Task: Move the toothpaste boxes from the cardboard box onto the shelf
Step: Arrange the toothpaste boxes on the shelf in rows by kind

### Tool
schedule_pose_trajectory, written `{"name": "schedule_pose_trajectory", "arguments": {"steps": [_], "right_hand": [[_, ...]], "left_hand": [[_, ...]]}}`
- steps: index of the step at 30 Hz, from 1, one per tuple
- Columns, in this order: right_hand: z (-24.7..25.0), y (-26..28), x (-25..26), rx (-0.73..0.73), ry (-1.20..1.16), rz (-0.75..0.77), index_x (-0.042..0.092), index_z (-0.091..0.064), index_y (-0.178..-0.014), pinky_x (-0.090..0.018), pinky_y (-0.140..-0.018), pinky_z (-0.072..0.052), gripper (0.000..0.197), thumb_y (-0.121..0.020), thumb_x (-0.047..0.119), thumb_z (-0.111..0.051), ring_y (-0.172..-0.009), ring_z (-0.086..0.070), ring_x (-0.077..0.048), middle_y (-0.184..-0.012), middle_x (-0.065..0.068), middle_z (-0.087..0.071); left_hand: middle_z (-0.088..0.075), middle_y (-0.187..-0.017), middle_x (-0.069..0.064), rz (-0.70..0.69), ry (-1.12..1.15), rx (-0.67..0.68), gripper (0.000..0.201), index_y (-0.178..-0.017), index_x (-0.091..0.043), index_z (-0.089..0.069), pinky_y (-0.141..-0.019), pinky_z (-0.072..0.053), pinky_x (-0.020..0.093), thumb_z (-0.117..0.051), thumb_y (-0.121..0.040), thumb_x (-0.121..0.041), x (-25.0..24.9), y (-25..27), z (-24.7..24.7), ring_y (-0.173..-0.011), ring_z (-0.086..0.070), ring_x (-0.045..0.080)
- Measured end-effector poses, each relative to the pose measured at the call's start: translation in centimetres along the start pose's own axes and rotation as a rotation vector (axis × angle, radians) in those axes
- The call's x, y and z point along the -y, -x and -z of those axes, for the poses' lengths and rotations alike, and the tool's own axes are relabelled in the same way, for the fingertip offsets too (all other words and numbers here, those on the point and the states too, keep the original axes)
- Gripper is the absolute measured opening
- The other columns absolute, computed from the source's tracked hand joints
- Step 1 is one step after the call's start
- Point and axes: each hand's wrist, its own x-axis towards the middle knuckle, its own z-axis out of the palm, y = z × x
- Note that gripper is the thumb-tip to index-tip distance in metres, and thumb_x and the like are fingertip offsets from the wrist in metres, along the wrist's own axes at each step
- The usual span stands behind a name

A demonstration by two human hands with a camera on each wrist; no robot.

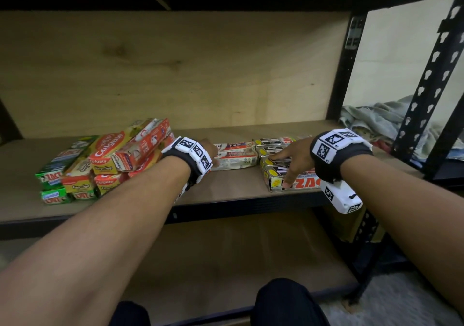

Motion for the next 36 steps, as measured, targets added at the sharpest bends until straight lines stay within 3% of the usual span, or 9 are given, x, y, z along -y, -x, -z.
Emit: {"name": "schedule_pose_trajectory", "arguments": {"steps": [4,10,13,16,21,26,30,33,36], "right_hand": [[0.2,0.5,0.1,0.001,-0.048,-0.012,0.042,-0.023,-0.152,-0.043,-0.116,-0.021,0.091,-0.079,0.047,-0.075,-0.148,-0.019,-0.025,-0.162,0.004,-0.018],[0.0,0.7,1.8,-0.064,0.033,-0.016,0.029,-0.036,-0.150,-0.041,-0.112,-0.034,0.087,-0.076,0.045,-0.078,-0.139,-0.038,-0.024,-0.154,0.002,-0.037],[0.5,0.5,3.6,-0.093,0.086,0.045,0.025,-0.053,-0.139,-0.037,-0.102,-0.044,0.064,-0.081,0.043,-0.072,-0.123,-0.052,-0.024,-0.139,-0.002,-0.054],[1.2,0.5,5.8,-0.154,0.082,0.095,0.020,-0.065,-0.126,-0.028,-0.095,-0.045,0.038,-0.089,0.029,-0.065,-0.117,-0.057,-0.024,-0.131,-0.002,-0.061],[3.2,0.4,10.8,-0.296,-0.039,0.189,0.034,-0.068,-0.117,-0.023,-0.090,-0.043,0.029,-0.089,0.026,-0.065,-0.113,-0.059,-0.016,-0.128,0.007,-0.061],[5.2,0.6,16.7,-0.406,0.001,0.332,0.034,-0.061,-0.125,-0.035,-0.097,-0.048,0.034,-0.092,0.027,-0.060,-0.115,-0.058,-0.022,-0.130,0.002,-0.062],[6.3,0.9,21.0,-0.495,-0.089,0.415,0.027,-0.049,-0.139,-0.031,-0.096,-0.045,0.042,-0.097,0.032,-0.051,-0.120,-0.055,-0.026,-0.136,-0.004,-0.057],[6.6,0.9,23.6,-0.498,-0.174,0.445,0.030,-0.042,-0.144,-0.031,-0.093,-0.046,0.048,-0.098,0.044,-0.046,-0.117,-0.057,-0.026,-0.139,-0.005,-0.054],[6.2,0.8,25.0,-0.439,-0.192,0.462,0.038,-0.037,-0.144,-0.030,-0.086,-0.051,0.047,-0.099,0.048,-0.035,-0.103,-0.063,-0.024,-0.136,-0.005,-0.056]], "left_hand": [[-0.062,-0.121,0.011,-0.115,0.072,-0.075,0.040,-0.120,-0.013,-0.063,-0.087,-0.046,0.031,-0.044,-0.101,-0.042,0.1,1.8,0.4,-0.109,-0.060,0.030],[-0.074,-0.097,0.004,-0.135,0.101,-0.181,0.034,-0.095,-0.017,-0.077,-0.078,-0.056,0.030,-0.058,-0.089,-0.045,2.7,4.6,2.5,-0.086,-0.068,0.027],[-0.074,-0.092,-0.001,-0.103,0.090,-0.232,0.026,-0.090,-0.023,-0.076,-0.077,-0.055,0.027,-0.060,-0.083,-0.042,5.2,6.5,4.3,-0.082,-0.068,0.026],[-0.074,-0.098,-0.001,-0.060,0.135,-0.245,0.025,-0.094,-0.022,-0.076,-0.076,-0.050,0.024,-0.063,-0.085,-0.040,8.2,8.2,6.0,-0.089,-0.067,0.025],[-0.071,-0.110,-0.002,0.031,0.166,-0.234,0.024,-0.103,-0.026,-0.074,-0.076,-0.045,0.022,-0.060,-0.087,-0.037,14.1,11.7,7.3,-0.096,-0.065,0.024],[-0.066,-0.121,-0.010,0.079,0.259,-0.129,0.029,-0.115,-0.029,-0.071,-0.087,-0.044,0.022,-0.066,-0.088,-0.039,19.1,14.9,5.7,-0.108,-0.061,0.015],[-0.053,-0.137,-0.008,0.077,0.339,-0.080,0.051,-0.139,-0.040,-0.050,-0.085,-0.038,0.021,-0.059,-0.091,-0.052,20.6,16.9,3.8,-0.104,-0.056,0.015],[-0.042,-0.151,-0.004,0.067,0.387,-0.075,0.055,-0.143,-0.047,-0.041,-0.102,-0.038,0.030,-0.053,-0.091,-0.059,21.3,17.3,2.5,-0.128,-0.050,0.023],[-0.036,-0.155,-0.007,0.080,0.378,-0.105,0.054,-0.141,-0.052,-0.039,-0.105,-0.036,0.030,-0.051,-0.090,-0.063,22.0,17.2,1.7,-0.135,-0.044,0.022]]}}
